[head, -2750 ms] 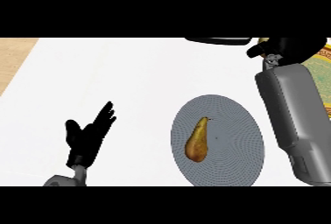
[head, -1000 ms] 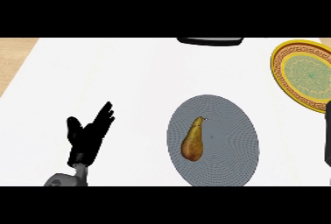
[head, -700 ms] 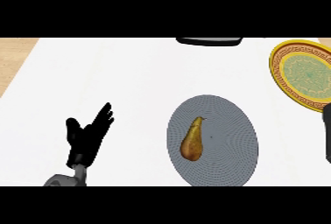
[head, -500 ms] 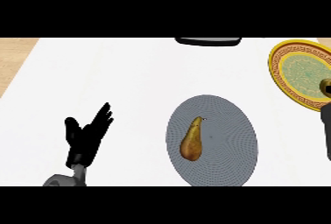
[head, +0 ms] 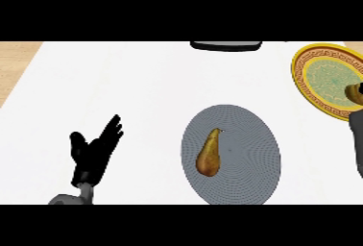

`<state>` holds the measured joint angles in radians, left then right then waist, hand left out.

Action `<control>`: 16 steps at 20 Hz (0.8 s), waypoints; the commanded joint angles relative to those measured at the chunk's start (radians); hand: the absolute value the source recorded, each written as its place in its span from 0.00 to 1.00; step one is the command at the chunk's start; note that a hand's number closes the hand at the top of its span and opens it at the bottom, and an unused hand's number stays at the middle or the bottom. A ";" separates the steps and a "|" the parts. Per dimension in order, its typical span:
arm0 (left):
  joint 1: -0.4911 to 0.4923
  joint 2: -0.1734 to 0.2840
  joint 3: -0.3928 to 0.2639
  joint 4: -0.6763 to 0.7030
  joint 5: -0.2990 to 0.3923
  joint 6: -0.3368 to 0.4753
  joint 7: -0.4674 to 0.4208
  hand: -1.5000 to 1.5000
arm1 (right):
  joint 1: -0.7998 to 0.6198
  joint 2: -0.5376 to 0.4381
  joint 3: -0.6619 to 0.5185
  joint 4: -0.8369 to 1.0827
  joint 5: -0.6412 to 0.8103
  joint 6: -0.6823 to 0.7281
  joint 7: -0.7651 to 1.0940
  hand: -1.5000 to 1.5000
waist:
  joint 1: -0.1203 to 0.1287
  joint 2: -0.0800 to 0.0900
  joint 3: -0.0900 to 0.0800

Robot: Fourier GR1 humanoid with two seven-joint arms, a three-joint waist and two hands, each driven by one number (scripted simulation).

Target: Pick the squash from the placemat and place it in the plate

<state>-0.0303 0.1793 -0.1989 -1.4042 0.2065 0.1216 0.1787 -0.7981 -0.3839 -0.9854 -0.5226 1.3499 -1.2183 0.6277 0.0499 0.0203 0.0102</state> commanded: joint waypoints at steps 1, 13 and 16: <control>-0.008 0.004 0.029 0.036 0.014 -0.009 -0.015 0.50 | -0.012 0.011 0.014 -0.033 -0.147 -0.156 -0.077 0.00 | -0.016 -0.004 -0.003; -0.002 0.015 0.049 -0.034 0.013 0.005 0.073 0.50 | 0.258 0.288 0.396 -0.488 -0.716 -0.026 -0.348 0.00 | -0.049 -0.021 -0.008; 0.036 -0.005 0.025 -0.010 -0.026 0.005 0.022 0.50 | 0.330 0.322 0.455 -0.535 -0.797 -0.019 -0.386 0.00 | -0.048 -0.020 -0.009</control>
<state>0.0011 0.1781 -0.1750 -1.4274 0.1922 0.1369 0.2066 -0.5458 -0.1138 -0.6167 -0.9717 0.6651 -1.2593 0.2981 0.0043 -0.0004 0.0032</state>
